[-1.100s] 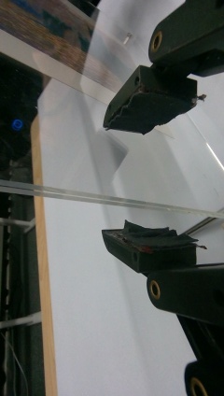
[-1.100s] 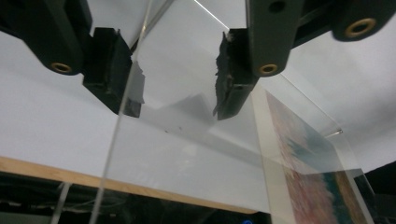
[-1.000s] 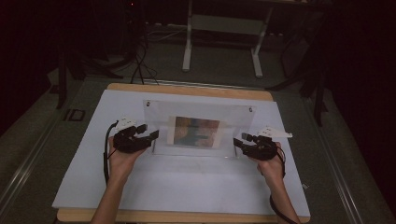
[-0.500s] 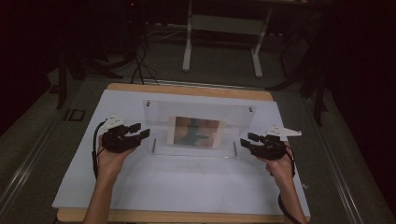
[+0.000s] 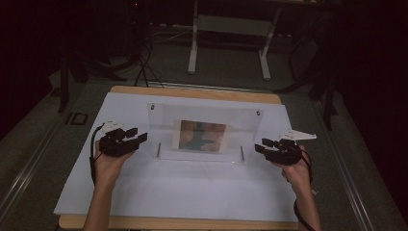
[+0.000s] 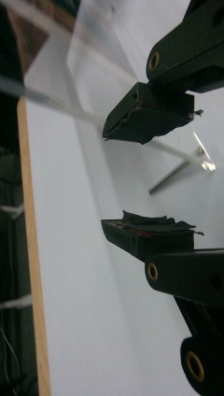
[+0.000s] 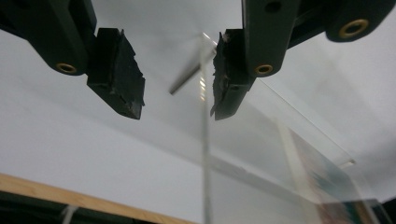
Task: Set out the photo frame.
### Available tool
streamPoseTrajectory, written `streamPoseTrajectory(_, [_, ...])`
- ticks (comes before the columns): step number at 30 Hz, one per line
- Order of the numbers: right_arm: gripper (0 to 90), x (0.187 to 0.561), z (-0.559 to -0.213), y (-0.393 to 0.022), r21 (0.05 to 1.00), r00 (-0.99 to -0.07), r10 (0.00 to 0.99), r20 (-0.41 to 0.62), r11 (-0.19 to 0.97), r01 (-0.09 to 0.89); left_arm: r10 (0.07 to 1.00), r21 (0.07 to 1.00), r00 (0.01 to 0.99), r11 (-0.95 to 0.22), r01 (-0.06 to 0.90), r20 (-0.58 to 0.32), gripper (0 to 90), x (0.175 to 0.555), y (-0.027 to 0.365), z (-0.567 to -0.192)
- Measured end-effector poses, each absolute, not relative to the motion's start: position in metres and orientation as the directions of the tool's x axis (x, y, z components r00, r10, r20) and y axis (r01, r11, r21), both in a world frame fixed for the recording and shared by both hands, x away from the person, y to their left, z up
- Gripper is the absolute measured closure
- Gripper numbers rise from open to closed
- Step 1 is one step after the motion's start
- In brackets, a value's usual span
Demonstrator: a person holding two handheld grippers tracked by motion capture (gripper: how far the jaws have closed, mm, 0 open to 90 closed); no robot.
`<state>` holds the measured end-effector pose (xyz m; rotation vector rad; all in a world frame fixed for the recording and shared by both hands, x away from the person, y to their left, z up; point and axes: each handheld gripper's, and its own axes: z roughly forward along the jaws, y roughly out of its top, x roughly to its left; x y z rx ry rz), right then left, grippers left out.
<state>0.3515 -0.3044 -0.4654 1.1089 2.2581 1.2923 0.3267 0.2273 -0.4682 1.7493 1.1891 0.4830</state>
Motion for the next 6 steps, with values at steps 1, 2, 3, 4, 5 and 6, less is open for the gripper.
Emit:
streamPoseTrajectory(1, [53.1,0.352,-0.467,-0.305,0.827,-0.645,0.758,0.102,0.295,0.478,0.88,0.853,0.444,-0.097,0.514,-0.167,49.6,0.328,0.228,-0.471])
streamPoseTrajectory(2, [54.0,0.353,-0.469,-0.306,0.822,-0.634,0.767,0.095,0.299,0.485,0.884,0.847,0.438,-0.102,0.522,-0.164,49.6,0.329,0.228,-0.473])
streamPoseTrajectory(3, [54.0,0.353,-0.469,-0.306,0.822,-0.634,0.767,0.095,0.299,0.485,0.884,0.847,0.438,-0.102,0.522,-0.164,50.2,0.329,0.228,-0.473])
streamPoseTrajectory(4, [55.2,0.356,-0.474,-0.307,0.813,-0.602,0.793,0.094,0.288,0.507,0.883,0.835,0.44,-0.114,0.538,-0.162,52.8,0.331,0.229,-0.479])
streamPoseTrajectory(5, [55.2,0.356,-0.474,-0.307,0.813,-0.602,0.793,0.094,0.288,0.507,0.883,0.835,0.44,-0.114,0.538,-0.162,52.8,0.331,0.229,-0.479])
streamPoseTrajectory(6, [55.2,0.358,-0.477,-0.309,0.805,-0.591,0.8,0.102,0.283,0.521,0.893,0.823,0.427,-0.135,0.552,-0.14,52.7,0.333,0.229,-0.484])
